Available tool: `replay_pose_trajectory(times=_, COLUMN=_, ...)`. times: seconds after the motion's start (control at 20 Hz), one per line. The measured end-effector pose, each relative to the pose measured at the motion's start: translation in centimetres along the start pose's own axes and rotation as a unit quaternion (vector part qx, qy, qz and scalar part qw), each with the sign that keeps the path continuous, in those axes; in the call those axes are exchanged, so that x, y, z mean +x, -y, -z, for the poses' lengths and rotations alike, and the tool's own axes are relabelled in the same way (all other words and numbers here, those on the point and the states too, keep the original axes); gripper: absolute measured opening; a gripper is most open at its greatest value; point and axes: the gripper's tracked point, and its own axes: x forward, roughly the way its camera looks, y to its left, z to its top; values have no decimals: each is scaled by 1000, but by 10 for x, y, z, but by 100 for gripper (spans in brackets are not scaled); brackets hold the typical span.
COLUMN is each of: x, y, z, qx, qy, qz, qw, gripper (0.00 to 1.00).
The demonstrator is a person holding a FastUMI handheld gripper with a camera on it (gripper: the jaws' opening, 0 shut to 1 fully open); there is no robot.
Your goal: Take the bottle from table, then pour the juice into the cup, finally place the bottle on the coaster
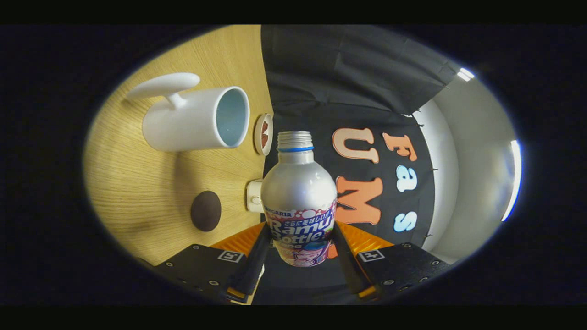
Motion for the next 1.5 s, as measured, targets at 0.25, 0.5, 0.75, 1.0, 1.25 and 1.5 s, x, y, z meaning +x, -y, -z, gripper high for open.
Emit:
replay_pose_trajectory(times=0.25, x=-1, y=2, z=-2, qx=-21, qy=5, qz=-5, qw=1000, gripper=75)
replay_pose_trajectory(times=0.5, x=0, y=3, z=-2, qx=-42, qy=9, qz=-10, qw=999, gripper=75)
replay_pose_trajectory(times=0.75, x=0, y=6, z=-3, qx=-57, qy=10, qz=-10, qw=998, gripper=75)
replay_pose_trajectory(times=1.0, x=4, y=9, z=-2, qx=-67, qy=10, qz=-6, qw=998, gripper=75)
replay_pose_trajectory(times=1.25, x=7, y=10, z=1, qx=-76, qy=10, qz=-6, qw=997, gripper=75)
replay_pose_trajectory(times=1.5, x=10, y=11, z=2, qx=-85, qy=12, qz=-1, qw=996, gripper=75)
